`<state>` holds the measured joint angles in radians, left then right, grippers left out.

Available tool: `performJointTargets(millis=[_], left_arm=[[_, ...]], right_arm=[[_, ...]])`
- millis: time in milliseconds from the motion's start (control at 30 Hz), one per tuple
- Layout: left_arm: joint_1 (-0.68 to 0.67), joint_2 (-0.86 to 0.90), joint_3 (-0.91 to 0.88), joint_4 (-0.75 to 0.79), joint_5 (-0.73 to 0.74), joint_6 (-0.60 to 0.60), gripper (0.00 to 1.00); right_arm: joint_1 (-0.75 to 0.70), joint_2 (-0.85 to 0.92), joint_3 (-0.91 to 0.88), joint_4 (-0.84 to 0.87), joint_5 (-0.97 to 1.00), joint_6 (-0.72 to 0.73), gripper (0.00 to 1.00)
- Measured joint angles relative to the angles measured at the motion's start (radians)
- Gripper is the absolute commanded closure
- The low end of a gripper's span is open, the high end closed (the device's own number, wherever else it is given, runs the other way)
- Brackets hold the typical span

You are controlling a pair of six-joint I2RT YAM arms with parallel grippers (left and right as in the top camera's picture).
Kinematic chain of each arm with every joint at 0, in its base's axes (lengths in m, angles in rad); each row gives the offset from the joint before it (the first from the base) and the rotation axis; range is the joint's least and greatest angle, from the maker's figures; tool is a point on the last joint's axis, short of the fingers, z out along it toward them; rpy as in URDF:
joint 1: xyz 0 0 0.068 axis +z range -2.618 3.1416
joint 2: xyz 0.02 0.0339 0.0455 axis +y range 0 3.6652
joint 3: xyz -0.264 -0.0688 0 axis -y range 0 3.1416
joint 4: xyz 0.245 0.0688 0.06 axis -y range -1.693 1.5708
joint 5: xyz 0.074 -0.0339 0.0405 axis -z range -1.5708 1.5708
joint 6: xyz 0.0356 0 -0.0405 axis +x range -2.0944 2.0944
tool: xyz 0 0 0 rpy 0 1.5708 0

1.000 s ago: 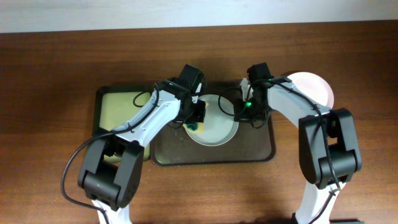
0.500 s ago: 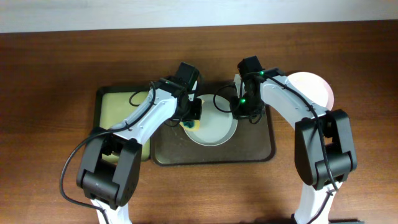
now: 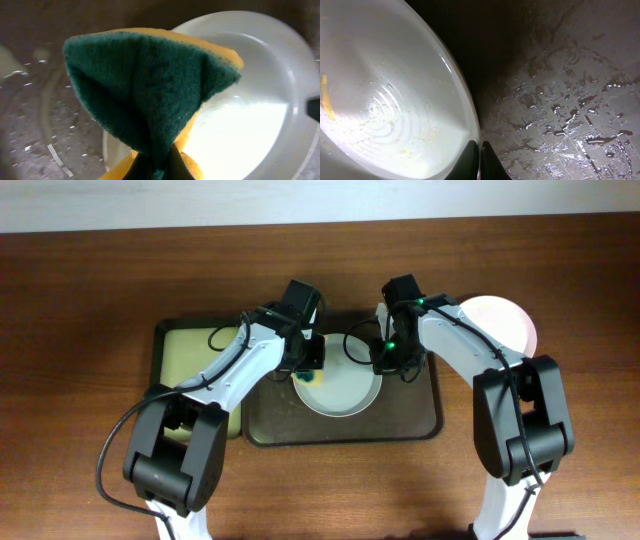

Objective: Clean dirty plates on tray and stack at the side
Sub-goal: 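Scrub the light blue plate with the sponge in the left gripper, then return the sponge to the yellow sponge tray with the left gripper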

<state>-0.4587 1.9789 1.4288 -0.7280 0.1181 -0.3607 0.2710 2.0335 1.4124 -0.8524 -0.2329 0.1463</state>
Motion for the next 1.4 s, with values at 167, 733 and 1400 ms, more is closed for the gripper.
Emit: performJointTargets(millis=[167, 733, 1400], left_arm=[[-0.008, 0.0, -0.02, 0.015, 0.043, -0.003, 1.0], [-0.01, 0.047, -0.155, 0.273, 0.253, -0.078, 1.0], [0.439, -0.368, -0.211, -0.152, -0.309, 0.055, 1.0]], right_arm=[[0.0, 0.0, 0.0, 0.0, 0.0, -0.001, 0.96], [-0.013, -0.001, 0.0, -0.006, 0.031, -0.001, 0.96], [-0.012, -0.002, -0.002, 0.0, 0.026, -0.001, 0.95]])
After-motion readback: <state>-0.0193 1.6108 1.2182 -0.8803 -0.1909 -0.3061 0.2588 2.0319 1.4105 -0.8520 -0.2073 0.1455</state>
